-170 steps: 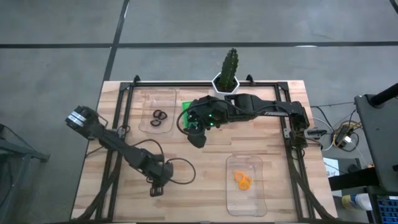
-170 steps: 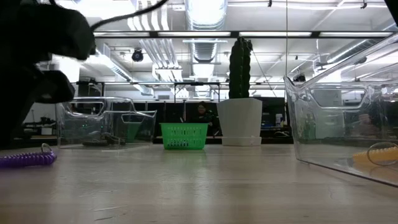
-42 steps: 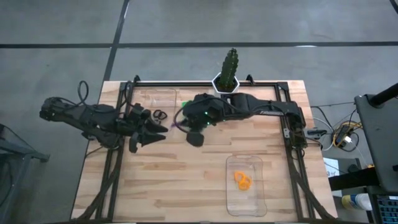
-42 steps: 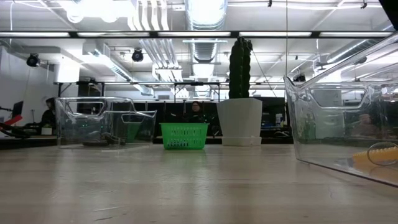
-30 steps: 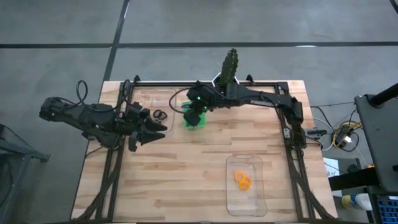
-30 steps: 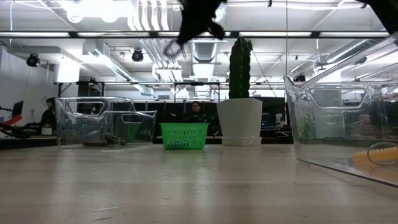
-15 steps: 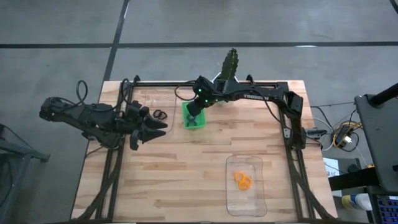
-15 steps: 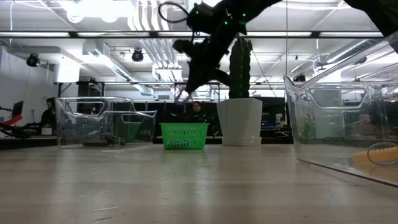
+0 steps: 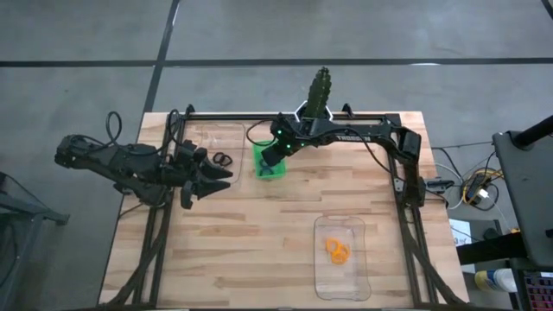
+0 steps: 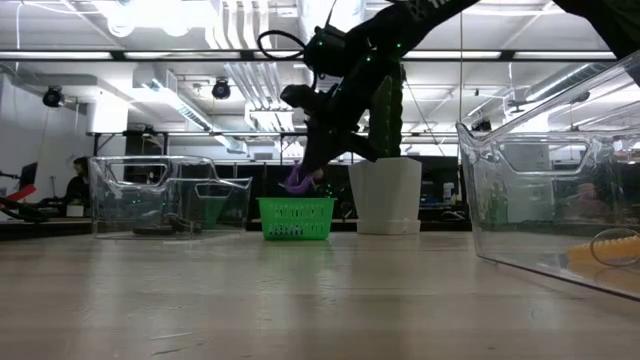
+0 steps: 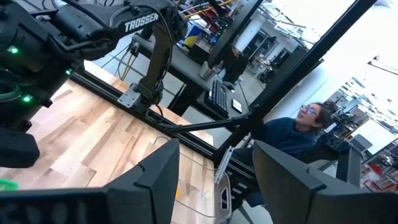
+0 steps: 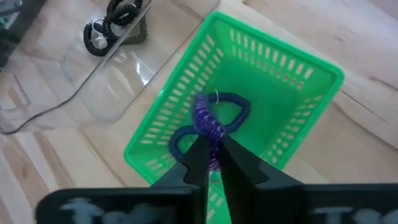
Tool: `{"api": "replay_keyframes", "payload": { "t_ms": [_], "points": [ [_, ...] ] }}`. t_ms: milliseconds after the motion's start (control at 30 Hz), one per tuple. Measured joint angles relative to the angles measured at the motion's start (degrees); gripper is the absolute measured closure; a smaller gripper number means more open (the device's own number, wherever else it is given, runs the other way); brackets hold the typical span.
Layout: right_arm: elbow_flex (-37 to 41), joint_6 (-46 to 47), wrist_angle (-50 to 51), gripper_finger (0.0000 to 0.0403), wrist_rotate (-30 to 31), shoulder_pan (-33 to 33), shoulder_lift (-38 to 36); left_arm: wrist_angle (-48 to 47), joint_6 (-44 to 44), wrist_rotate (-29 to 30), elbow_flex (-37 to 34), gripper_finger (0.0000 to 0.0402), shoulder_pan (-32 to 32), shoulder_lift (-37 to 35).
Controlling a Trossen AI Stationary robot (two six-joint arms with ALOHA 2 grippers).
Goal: Sort spring keychains
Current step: Put the violet spring keychain into the green bin, then return to Home Position
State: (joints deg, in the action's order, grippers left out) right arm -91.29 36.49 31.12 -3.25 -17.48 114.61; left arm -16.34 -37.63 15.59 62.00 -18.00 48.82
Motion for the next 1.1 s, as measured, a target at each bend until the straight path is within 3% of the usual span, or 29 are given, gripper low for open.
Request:
{"api": "replay_keyframes", "payload": {
  "t_ms": [333, 500, 633, 733, 833, 1000, 1100],
  "points": [
    [-0.1, 0.0, -0.2, 0.0256, 0.0, 0.6, 0.7, -0.1, 0.3, 0.2, 0.0, 0.0205, 0.0, 0.0],
    [-0.1, 0.0, -0.6, 0.0233, -4.4, 0.6, 0.6, -0.1, 0.3, 0.2, 0.0, 0.0205, 0.0, 0.0],
    [-0.1, -1.1, -2.3, 0.0265, -8.4, 1.9, 0.2, -0.4, 1.4, 0.2, 0.0, 0.0205, 0.0, 0.0],
    [-0.1, -2.6, -4.5, 0.0321, -10.1, 3.9, -1.0, -2.5, 2.5, 0.6, 0.0, 0.0219, 0.0, 0.0],
    [-0.1, -4.7, -6.8, 0.0381, -11.0, 5.8, -1.6, -6.1, 3.1, 2.1, 0.0, 0.0263, 0.0, 0.0],
    [-0.1, -11.7, -10.8, 0.0394, -11.3, 8.0, -2.7, -9.4, 7.0, 2.7, -0.1, 0.0381, 0.5, -0.8],
    [0.6, -14.5, -14.3, 0.0394, -14.1, 8.9, -3.5, -12.3, 10.8, 4.2, -0.5, 0.0392, 1.0, -2.6]
  ]
}}
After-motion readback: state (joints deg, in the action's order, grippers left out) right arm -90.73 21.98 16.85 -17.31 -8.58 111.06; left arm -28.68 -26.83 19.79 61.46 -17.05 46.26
